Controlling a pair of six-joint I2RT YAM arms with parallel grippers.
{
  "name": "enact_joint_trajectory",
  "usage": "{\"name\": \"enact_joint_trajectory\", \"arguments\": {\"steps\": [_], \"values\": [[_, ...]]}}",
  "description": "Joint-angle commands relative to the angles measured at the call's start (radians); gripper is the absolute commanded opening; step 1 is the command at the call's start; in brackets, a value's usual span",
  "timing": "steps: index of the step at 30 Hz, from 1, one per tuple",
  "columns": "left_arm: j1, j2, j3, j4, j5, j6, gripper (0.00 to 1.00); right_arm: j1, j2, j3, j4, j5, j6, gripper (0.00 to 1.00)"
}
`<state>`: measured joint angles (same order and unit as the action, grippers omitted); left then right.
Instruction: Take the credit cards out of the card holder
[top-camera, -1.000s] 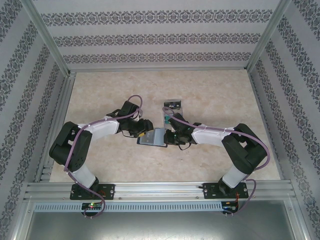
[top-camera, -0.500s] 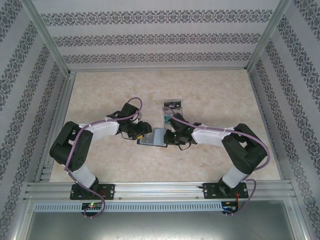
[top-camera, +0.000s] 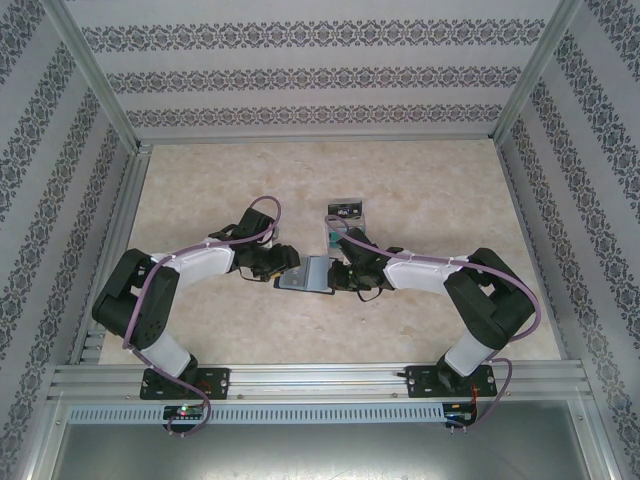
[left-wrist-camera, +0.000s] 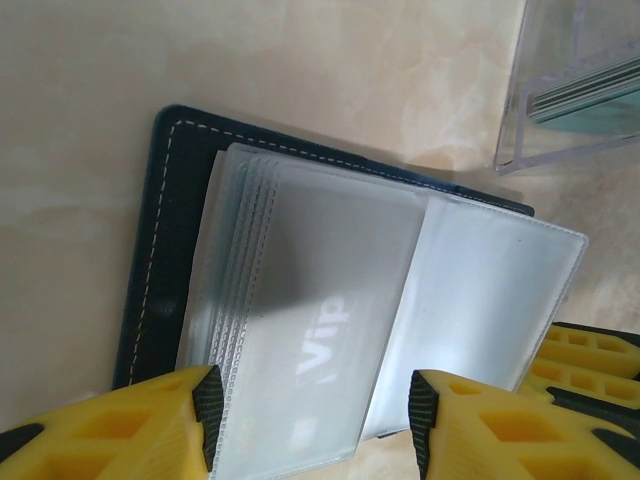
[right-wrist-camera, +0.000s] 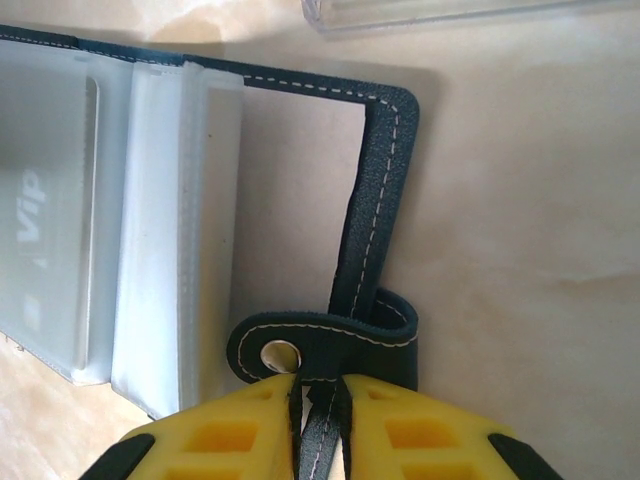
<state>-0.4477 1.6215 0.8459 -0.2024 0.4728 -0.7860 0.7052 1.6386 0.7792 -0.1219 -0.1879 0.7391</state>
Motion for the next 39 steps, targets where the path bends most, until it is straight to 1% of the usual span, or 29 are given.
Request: {"name": "enact_joint_trajectory", "arguments": {"steps": [1, 8, 16, 21, 26, 27, 28, 30, 34, 35, 39], "values": [[0.001, 0.008, -0.013, -0.005, 0.020, 0.006, 0.54, 0.016, 0.009, -0.024, -0.051, 0.023, 0.023, 0.21], [-0.010, 0.038, -0.013, 0.026, 0.074, 0.009, 0.54, 0.020, 0.017, -0.023, -0.047, 0.024, 0.024, 0.21], [-0.032, 0.063, -0.005, 0.037, 0.084, 0.004, 0.55, 0.024, 0.023, -0.021, -0.044, 0.025, 0.027, 0.21], [-0.035, 0.067, -0.005, 0.067, 0.116, -0.004, 0.60, 0.024, 0.024, -0.023, -0.044, 0.024, 0.026, 0.21], [-0.037, 0.069, -0.007, 0.118, 0.162, -0.020, 0.68, 0.024, 0.027, -0.021, -0.044, 0.024, 0.027, 0.21], [-0.037, 0.070, -0.004, 0.117, 0.163, -0.017, 0.71, 0.024, 0.027, -0.021, -0.045, 0.024, 0.027, 0.21], [-0.040, 0.068, -0.001, 0.118, 0.166, -0.014, 0.78, 0.023, 0.029, -0.021, -0.044, 0.024, 0.028, 0.21], [-0.041, 0.069, 0.002, 0.122, 0.172, -0.011, 0.83, 0.024, 0.030, -0.021, -0.043, 0.024, 0.029, 0.21], [-0.043, 0.069, -0.002, 0.133, 0.181, -0.009, 0.98, 0.024, 0.032, -0.021, -0.042, 0.023, 0.029, 0.21], [-0.043, 0.070, -0.002, 0.132, 0.181, -0.009, 1.00, 0.024, 0.032, -0.021, -0.041, 0.024, 0.030, 0.21], [-0.043, 0.063, 0.001, 0.120, 0.174, -0.003, 0.99, 0.020, 0.017, -0.027, -0.044, 0.034, 0.038, 0.24]]}}
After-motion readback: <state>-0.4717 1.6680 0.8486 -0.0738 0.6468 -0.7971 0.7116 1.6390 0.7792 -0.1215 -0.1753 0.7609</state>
